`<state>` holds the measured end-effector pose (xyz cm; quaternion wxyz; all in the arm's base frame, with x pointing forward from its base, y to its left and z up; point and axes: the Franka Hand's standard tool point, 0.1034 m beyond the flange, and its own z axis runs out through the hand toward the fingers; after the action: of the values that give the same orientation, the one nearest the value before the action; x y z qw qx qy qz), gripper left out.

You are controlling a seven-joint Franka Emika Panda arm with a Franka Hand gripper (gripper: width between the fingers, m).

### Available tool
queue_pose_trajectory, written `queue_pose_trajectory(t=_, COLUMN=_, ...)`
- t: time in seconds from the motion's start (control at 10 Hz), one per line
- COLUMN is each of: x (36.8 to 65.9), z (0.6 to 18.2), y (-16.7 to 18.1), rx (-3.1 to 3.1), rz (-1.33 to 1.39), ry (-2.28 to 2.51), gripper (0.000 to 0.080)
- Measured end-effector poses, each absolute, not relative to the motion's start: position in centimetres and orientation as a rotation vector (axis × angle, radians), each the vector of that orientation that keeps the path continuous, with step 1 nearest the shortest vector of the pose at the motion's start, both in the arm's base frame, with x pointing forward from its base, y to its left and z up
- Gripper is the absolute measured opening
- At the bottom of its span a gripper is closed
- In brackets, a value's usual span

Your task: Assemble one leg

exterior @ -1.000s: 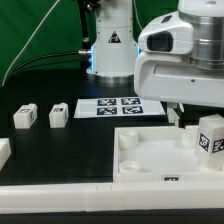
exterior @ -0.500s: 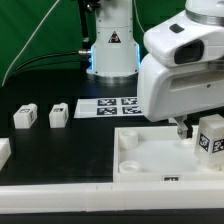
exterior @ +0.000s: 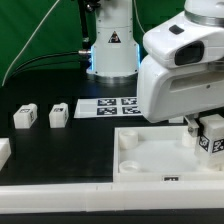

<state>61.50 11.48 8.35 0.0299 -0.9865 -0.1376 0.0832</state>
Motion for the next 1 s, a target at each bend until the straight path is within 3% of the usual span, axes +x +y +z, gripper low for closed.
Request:
queue_pose_trajectory(t=0.4, x=61.52, z=8.33, y=11.37, rx=-3.050, rz=0.258, ry=-0.339, gripper=0.0291)
queue_pose_trajectory(t=1.0, x=61.87, z=8.31, y=11.65, rx=-3.002, rz=0.264, ry=0.724, gripper=0.0292)
